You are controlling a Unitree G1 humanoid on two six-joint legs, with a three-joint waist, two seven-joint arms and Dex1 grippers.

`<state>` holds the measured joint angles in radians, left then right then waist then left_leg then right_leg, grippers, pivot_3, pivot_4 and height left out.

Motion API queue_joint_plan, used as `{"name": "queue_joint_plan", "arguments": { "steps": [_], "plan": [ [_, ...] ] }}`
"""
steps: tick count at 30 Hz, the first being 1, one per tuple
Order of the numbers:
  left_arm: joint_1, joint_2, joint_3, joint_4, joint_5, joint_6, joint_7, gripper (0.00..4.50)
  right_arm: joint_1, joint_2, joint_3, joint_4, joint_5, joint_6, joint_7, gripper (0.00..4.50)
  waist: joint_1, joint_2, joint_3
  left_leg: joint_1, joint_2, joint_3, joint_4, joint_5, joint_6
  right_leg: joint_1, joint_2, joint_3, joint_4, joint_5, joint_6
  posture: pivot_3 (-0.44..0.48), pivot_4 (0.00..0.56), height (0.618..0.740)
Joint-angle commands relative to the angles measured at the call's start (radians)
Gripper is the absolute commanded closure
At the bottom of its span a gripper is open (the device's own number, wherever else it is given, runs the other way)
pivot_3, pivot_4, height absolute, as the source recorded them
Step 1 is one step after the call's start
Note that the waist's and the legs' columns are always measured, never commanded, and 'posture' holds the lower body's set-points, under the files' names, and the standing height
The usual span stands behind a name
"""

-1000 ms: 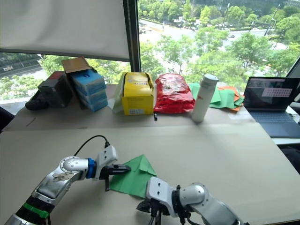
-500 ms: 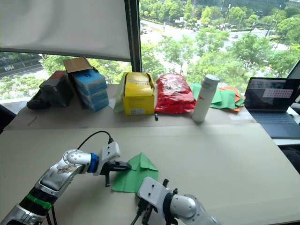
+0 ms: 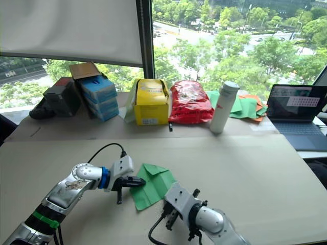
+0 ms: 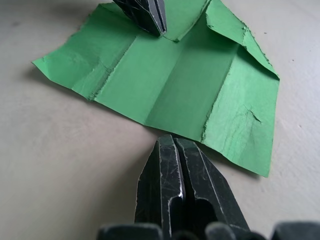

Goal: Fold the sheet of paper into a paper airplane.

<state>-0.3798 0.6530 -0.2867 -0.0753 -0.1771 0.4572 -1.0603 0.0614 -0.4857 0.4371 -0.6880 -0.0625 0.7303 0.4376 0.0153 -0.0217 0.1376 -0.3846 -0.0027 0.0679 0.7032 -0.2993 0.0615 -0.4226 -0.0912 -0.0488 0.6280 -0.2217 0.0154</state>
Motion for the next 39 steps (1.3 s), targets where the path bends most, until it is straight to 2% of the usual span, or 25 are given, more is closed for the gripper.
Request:
{"name": "queue_joint_plan", "arguments": {
  "steps": [1,7,13,19,25,31,39],
  "plan": [
    [-0.008,-0.001,-0.002,-0.002,0.009,-0.011,-0.003,4.46,0.06,-0.041,-0.073,-0.005,0.017,0.001,0.013,4.5,0.001,0.0,0.0,0.0,0.0,0.0,0.0,0.0,0.0,0.0,0.0,0.0,0.0,0.0,0.0,0.0,0.15,0.74],
    [-0.004,-0.003,-0.003,0.005,0.017,-0.016,-0.004,4.46,0.062,-0.036,-0.085,0.022,0.018,-0.024,0.008,4.5,0.001,-0.001,0.0,0.001,0.0,0.0,0.0,-0.001,0.001,0.001,0.0,0.0,0.0,0.0,0.0,0.0,0.15,0.74],
    [-0.004,-0.001,-0.015,0.02,0.055,-0.002,0.026,4.46,0.066,0.061,-0.078,0.124,0.032,-0.102,-0.035,4.5,-0.004,-0.003,-0.002,0.003,0.0,0.0,0.0,0.0,0.001,0.002,0.001,0.001,0.001,0.0,0.0,0.0,0.15,0.74],
    [0.003,-0.001,-0.036,0.041,0.086,-0.032,0.028,4.46,0.086,0.191,-0.148,0.198,0.129,-0.149,-0.049,4.5,-0.005,-0.004,-0.003,0.007,0.001,0.0,0.0,0.0,0.0,0.003,0.001,0.003,0.002,0.0,0.0,0.0,0.15,0.74],
    [0.003,0.001,-0.034,0.055,0.09,-0.044,0.024,4.46,0.09,0.274,-0.186,0.265,0.186,-0.205,-0.058,4.5,-0.006,-0.004,-0.004,0.009,0.001,0.0,-0.002,0.0,0.0,0.004,0.0,0.006,0.002,0.0,0.0,0.0,0.15,0.74],
    [0.005,0.006,-0.033,0.062,0.089,-0.051,0.018,4.46,0.022,0.356,-0.191,0.329,0.236,-0.312,-0.029,4.5,-0.011,-0.004,-0.004,0.01,0.001,0.0,-0.003,0.0,0.0,0.004,0.0,0.008,0.002,0.0,-0.001,0.0,0.15,0.74],
    [-0.002,0.002,-0.02,0.086,0.09,-0.063,0.03,4.46,-0.078,0.321,-0.096,0.378,0.223,-0.365,0.085,4.5,-0.015,-0.003,-0.003,0.009,0.001,0.0,-0.004,0.0,0.0,0.002,0.0,0.008,0.002,0.0,-0.001,0.0,0.15,0.74]
  ]
}}
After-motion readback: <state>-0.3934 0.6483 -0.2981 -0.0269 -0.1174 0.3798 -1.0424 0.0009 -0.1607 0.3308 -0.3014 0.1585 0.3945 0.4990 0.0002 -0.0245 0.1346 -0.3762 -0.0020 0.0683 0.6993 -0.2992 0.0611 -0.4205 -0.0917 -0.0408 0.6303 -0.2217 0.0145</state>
